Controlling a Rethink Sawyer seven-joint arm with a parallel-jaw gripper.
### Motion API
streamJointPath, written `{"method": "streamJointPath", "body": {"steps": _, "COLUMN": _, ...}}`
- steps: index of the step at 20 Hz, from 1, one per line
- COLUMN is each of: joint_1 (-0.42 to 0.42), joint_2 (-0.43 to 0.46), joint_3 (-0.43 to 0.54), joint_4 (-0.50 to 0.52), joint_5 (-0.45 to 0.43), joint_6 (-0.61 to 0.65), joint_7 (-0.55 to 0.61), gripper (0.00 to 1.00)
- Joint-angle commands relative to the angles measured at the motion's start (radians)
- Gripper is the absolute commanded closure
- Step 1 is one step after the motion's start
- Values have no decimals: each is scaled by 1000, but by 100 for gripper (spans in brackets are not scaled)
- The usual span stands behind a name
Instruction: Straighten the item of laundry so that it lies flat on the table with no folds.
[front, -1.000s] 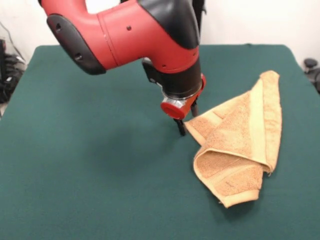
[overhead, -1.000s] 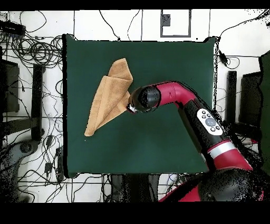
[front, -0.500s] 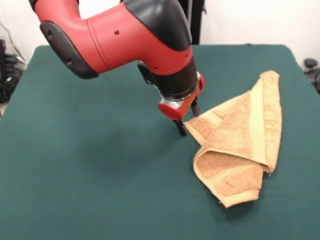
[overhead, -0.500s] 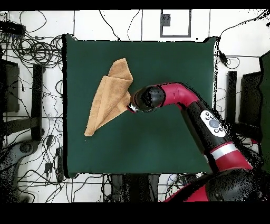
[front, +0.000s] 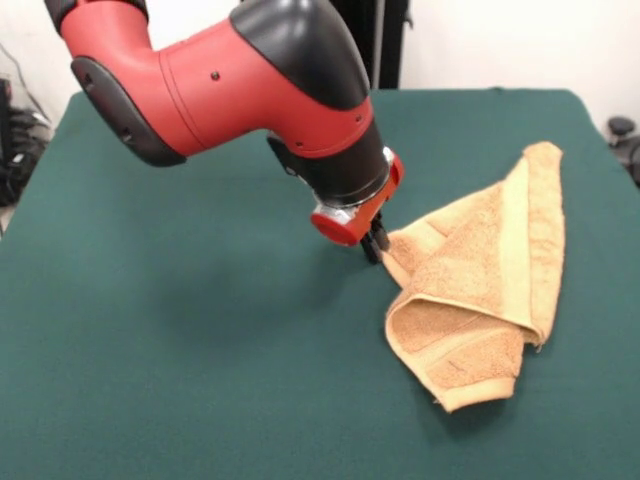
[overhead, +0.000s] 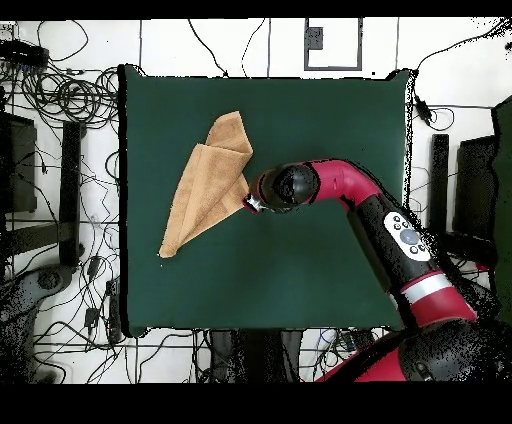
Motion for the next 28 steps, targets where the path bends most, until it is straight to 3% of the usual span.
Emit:
{"method": "streamJointPath", "body": {"steps": 1, "joint_1": 64, "joint_2": 79, "joint_3": -4, "joint_4": 2, "joint_5": -59, "joint_6": -25, "joint_7": -293, "gripper": 100}}
{"method": "streamJointPath", "body": {"steps": 9, "joint_1": 60, "joint_2": 70, "joint_3": -4, "joint_4": 3, "joint_5": -63, "joint_6": -20, "joint_7": -304, "gripper": 100}}
{"method": "streamJointPath", "body": {"steps": 28, "joint_1": 24, "joint_2": -90, "joint_3": -62, "joint_4": 40, "joint_5": -133, "joint_6": 117, "joint_7": -413, "gripper": 100}}
